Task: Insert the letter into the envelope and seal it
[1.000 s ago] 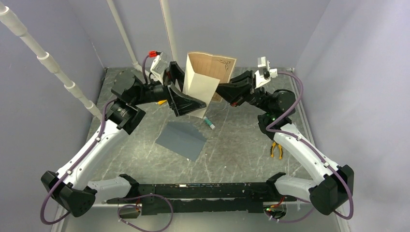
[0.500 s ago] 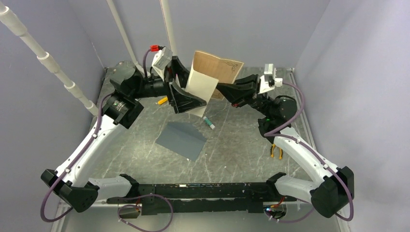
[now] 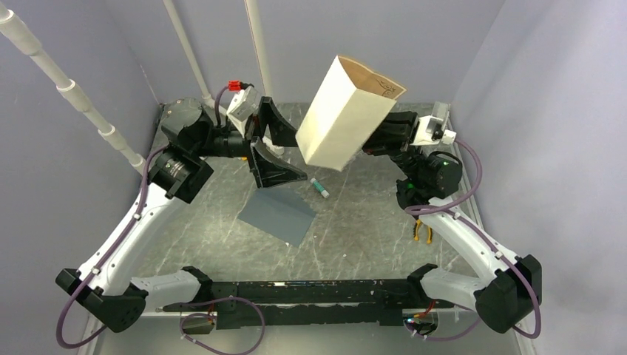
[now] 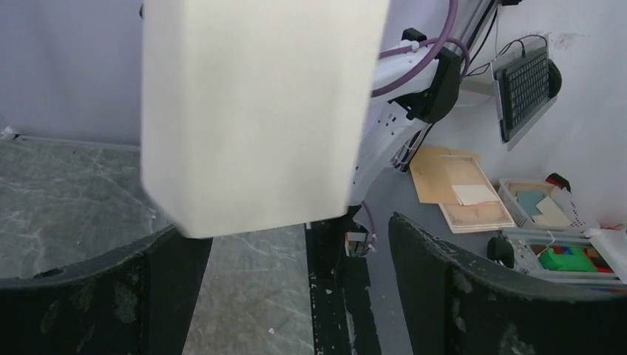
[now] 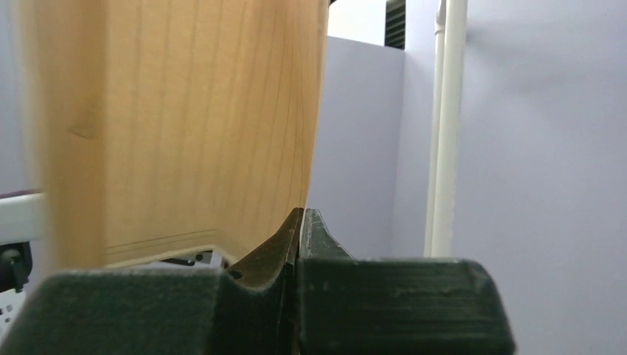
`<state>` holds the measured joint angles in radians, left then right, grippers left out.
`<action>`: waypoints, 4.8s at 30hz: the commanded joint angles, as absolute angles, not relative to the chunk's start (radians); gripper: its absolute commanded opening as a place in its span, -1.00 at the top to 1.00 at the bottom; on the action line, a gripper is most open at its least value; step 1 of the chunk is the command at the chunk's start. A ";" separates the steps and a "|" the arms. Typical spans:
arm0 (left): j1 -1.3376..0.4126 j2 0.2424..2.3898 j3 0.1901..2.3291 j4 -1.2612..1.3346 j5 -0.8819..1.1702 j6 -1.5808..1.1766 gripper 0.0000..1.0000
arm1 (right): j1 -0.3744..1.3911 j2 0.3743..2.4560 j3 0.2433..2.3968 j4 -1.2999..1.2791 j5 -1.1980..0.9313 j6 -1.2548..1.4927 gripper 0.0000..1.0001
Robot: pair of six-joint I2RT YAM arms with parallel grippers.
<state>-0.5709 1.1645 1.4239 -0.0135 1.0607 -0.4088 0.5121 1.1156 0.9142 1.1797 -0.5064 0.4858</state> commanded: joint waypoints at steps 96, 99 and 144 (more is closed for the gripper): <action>-0.574 1.179 1.458 0.150 1.218 -0.491 -0.01 | 0.514 0.872 0.958 0.745 -0.941 0.798 1.00; -0.575 1.181 1.445 0.208 1.242 -0.541 0.25 | 0.514 0.870 0.952 0.759 -0.939 0.792 1.00; -0.576 1.203 1.487 -0.153 0.912 -0.341 0.95 | 0.514 0.586 0.984 0.021 -0.240 0.266 -0.99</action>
